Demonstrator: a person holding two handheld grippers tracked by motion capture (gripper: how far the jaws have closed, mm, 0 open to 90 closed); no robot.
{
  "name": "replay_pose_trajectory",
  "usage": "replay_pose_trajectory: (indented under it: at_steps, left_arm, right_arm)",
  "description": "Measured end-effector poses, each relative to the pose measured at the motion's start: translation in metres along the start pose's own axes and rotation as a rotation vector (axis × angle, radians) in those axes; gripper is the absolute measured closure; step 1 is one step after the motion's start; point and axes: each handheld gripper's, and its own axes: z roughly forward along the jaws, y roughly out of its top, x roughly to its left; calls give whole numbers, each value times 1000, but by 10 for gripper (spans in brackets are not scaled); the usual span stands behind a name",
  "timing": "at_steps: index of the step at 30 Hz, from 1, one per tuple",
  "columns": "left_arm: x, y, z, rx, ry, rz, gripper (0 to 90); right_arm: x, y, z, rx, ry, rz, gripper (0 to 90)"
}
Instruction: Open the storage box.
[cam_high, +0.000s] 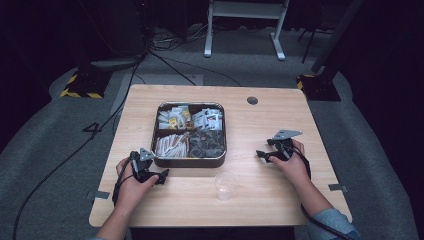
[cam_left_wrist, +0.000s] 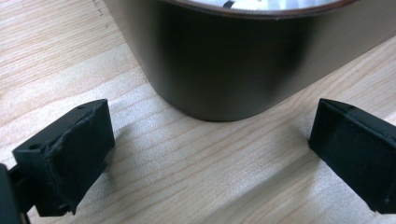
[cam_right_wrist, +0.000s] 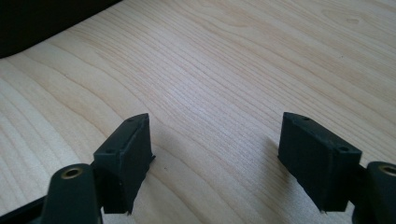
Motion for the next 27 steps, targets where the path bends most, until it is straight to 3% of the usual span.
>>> replay_pose_trajectory:
  at_steps: [9,11,13,16,18,22,27]
  left_arm:
    - [5,0,-1,-2,-27,26,8]
    - [8,0,-2,-21,-19,21,67]
    - [11,0,-4,-24,-18,25,126]
    - [11,0,-6,-12,-16,28,151]
    - [9,0,-7,-12,-14,34,182]
    - [12,-4,-13,-53,-69,-14,230]
    - [12,-9,-19,-69,-86,-27,238]
  right_arm:
    - [-1,1,0,-4,-26,27,300]
    - [-1,2,1,-6,-47,51,335]
    - [-1,4,-1,8,-36,65,400]
    - [-2,7,-1,-4,-20,92,355]
    - [-3,11,-3,-12,-42,98,324]
    - [-5,26,-6,-44,1,107,346]
    - [-3,42,-9,-58,42,106,361]
